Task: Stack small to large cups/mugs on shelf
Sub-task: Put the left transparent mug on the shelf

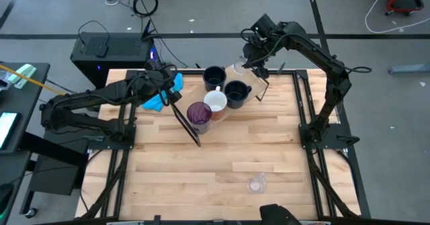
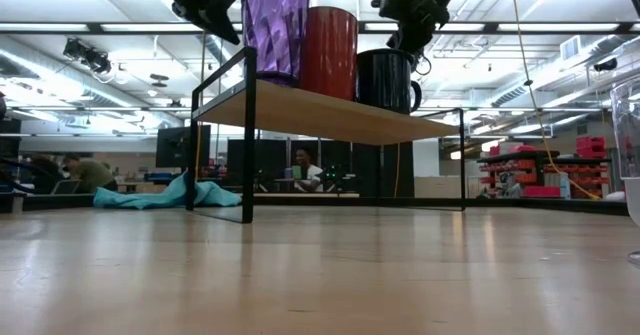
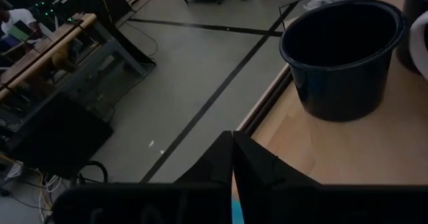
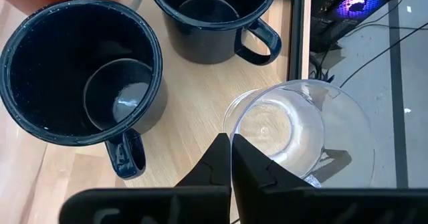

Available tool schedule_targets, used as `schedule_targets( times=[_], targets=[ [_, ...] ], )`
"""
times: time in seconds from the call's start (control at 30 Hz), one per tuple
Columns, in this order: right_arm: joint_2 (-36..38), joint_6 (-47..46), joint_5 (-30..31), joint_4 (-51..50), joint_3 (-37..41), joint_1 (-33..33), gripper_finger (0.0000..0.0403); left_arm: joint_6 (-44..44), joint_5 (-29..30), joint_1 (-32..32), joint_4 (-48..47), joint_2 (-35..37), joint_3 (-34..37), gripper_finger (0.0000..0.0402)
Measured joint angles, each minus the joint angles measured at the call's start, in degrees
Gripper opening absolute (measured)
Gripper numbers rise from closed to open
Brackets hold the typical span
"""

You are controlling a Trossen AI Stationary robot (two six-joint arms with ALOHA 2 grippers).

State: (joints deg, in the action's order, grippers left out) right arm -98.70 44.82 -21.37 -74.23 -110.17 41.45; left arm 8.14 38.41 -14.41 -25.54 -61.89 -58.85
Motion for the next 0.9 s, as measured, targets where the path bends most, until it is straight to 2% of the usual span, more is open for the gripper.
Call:
schedule_targets(
  times=[0.2, 0.47, 0.73, 0.9],
  targets=[
    [-0.02, -0.31, -0.19, -0.46, 0.93, -0.35, 0.0006, 0.45, 0.02, 0.0, 0.04, 0.0, 0.0, 0.0011],
    [-0.11, -0.31, -0.14, 0.72, 4.79, -0.35, 0.0007, 0.66, 0.02, 0.0, 0.45, 0.0, 0.0, 0.0025],
    [-0.09, -0.75, -0.16, 3.33, 6.74, -0.83, 0.0007, 0.63, 0.02, 0.0, 0.47, 0.0, 0.0, 0.0011],
    [-0.09, -0.98, 0.4, 5.87, 8.68, -1.14, 0.0027, 1.38, 0.02, 0.0, 0.45, 0.0, 0.0, 0.0016]
  ],
)
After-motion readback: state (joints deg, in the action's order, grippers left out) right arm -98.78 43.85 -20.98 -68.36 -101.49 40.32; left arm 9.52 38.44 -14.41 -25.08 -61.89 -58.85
